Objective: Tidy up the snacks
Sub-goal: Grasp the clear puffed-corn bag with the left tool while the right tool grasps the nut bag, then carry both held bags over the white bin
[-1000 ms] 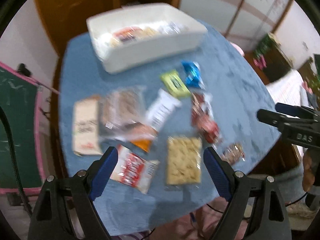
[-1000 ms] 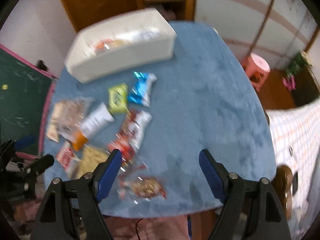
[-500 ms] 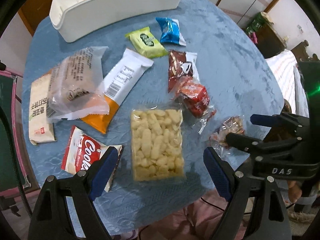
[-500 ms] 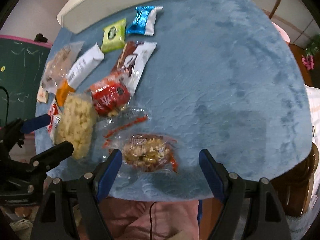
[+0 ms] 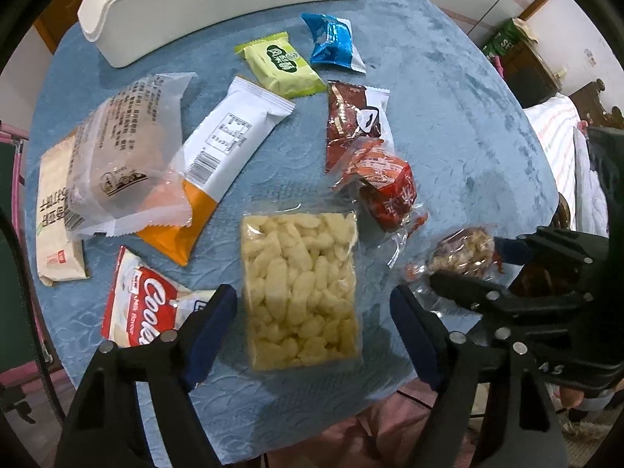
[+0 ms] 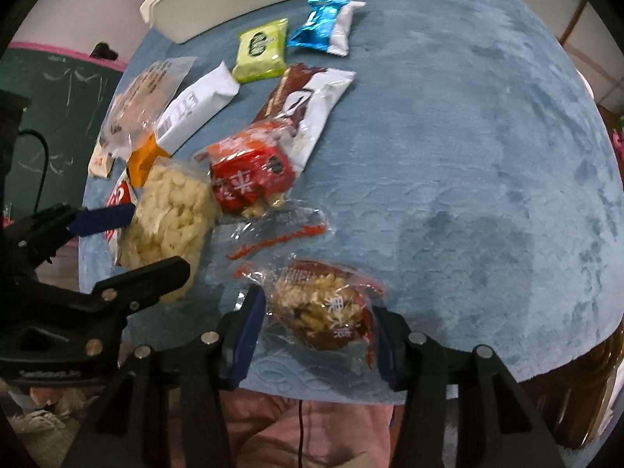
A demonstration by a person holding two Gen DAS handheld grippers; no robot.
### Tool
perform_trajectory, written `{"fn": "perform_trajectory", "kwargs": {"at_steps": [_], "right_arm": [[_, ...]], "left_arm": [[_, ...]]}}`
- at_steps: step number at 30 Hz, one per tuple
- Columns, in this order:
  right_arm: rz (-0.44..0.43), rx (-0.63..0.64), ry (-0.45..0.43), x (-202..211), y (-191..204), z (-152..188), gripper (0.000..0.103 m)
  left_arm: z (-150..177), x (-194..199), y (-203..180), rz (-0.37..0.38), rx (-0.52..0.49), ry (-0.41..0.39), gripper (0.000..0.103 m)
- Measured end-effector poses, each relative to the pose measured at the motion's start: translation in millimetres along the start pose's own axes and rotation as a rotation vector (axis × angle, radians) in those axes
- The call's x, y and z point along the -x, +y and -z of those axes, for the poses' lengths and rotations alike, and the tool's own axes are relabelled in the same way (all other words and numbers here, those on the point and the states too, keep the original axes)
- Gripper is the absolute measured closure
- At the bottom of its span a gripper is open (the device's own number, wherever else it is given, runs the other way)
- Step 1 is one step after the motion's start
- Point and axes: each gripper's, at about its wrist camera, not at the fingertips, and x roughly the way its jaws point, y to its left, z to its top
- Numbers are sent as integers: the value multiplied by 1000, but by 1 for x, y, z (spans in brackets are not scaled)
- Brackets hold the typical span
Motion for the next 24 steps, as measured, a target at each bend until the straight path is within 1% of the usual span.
{"fn": "perform_trajectory", "kwargs": {"at_steps": [3,4,6,7,8,9,11,16,18,21,24], "right_arm": [[0,-23,-4,3,-4,-5,52],[-1,-26,-4,3,-6,-7,58],[-8,-28,1,4,-11,-10,59],[-11,-33,1,5,-12,-11,59],[-11,-36,-1,5,-13,-12,59],[-10,-34,-2,5,-13,-13,59],[-12,-31,0,8,-17,-14,59],[-16,-16,3,10,-15,-19,59],[-20,-7,7,14,-15,-21,59],[-22,22,-10,28,-16,-27,59],[-31,35,-39,48,-17,-35,59]], "left_arm": [[-5,-6,-3,-15,-6,16,26],[-7,-8,-4,-21,-7,18,26],[-9,-12,-5,-31,-8,26,28],[-11,-15,-5,-42,-4,31,32],[-12,-17,-4,-53,-3,39,39],[-14,-20,-4,-73,1,49,42],[-15,-21,-2,-64,12,55,42],[-17,-20,-7,-80,-4,57,43],[-19,-18,-7,-73,-2,73,43],[-20,-6,-7,-79,-1,72,43],[-24,15,-9,-90,-10,42,44]]}}
